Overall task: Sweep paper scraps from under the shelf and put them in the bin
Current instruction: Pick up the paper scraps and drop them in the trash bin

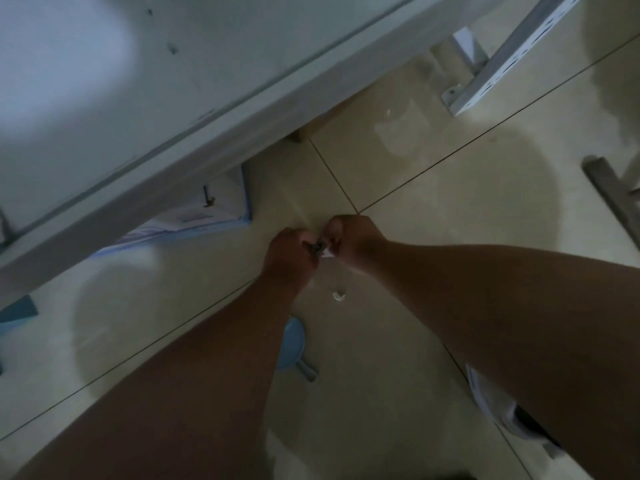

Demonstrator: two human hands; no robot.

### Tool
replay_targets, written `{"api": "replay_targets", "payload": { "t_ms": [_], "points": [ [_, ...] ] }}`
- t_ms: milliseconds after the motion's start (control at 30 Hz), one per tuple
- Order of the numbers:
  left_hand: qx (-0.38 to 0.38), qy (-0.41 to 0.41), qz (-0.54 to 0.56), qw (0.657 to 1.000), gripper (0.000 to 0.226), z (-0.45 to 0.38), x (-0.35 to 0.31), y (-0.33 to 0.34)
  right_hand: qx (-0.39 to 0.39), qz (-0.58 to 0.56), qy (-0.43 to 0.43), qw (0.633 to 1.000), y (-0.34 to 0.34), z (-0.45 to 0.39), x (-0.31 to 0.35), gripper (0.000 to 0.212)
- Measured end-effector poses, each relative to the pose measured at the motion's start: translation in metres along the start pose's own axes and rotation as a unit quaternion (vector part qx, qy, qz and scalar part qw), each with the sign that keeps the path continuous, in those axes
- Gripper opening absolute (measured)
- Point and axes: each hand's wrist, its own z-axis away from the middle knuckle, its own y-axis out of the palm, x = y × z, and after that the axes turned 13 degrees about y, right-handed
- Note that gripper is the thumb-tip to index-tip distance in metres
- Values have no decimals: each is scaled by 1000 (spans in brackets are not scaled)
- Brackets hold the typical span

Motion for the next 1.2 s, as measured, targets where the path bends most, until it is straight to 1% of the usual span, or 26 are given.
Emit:
{"api": "replay_targets", "payload": {
  "t_ms": [67,100,133,167,200,267,333,467,567,667,733,800,933,1033,1133,1200],
  "points": [
    [0,-5,16,1000,28,3,1,0,20,-147,53,987,-5,1,-5,16],
    [-4,-10,23,1000,31,4,2,0,29,-219,86,972,-8,0,-8,15],
    [-12,-18,29,999,34,5,2,0,40,-295,128,946,-12,-1,-9,16],
    [-22,-28,35,999,37,6,2,0,37,-340,164,925,-15,-3,-13,18],
    [-31,-37,41,998,41,6,2,0,23,-342,186,921,-18,-5,-17,21],
    [-37,-48,54,997,49,6,2,0,6,-261,170,950,-21,-7,-26,21],
    [-31,-47,62,996,51,7,-4,3,26,-223,140,964,-23,-4,-30,22],
    [-4,-7,58,998,46,6,-21,14,73,-244,123,959,-16,5,-13,24],
    [-3,-1,27,1000,30,4,-26,19,86,-249,120,957,-10,10,-1,28],
    [-12,1,8,1000,25,1,-23,20,57,-208,111,970,-8,11,0,30],
    [-14,3,0,1000,20,-1,-20,21,56,-176,91,979,-7,10,-2,29],
    [-21,3,-4,1000,13,-2,-17,24,60,-104,60,991,-5,9,-3,24],
    [-38,-9,-4,999,7,0,-13,31,23,0,22,999,-1,9,-2,19],
    [-46,-7,-3,999,4,2,-12,29,6,-2,27,1000,0,11,-1,17],
    [-61,-17,27,998,19,9,-9,26,-7,29,12,999,3,13,-1,12],
    [-57,-32,41,997,27,14,-8,25,-9,44,8,999,7,16,-1,11]
  ]
}}
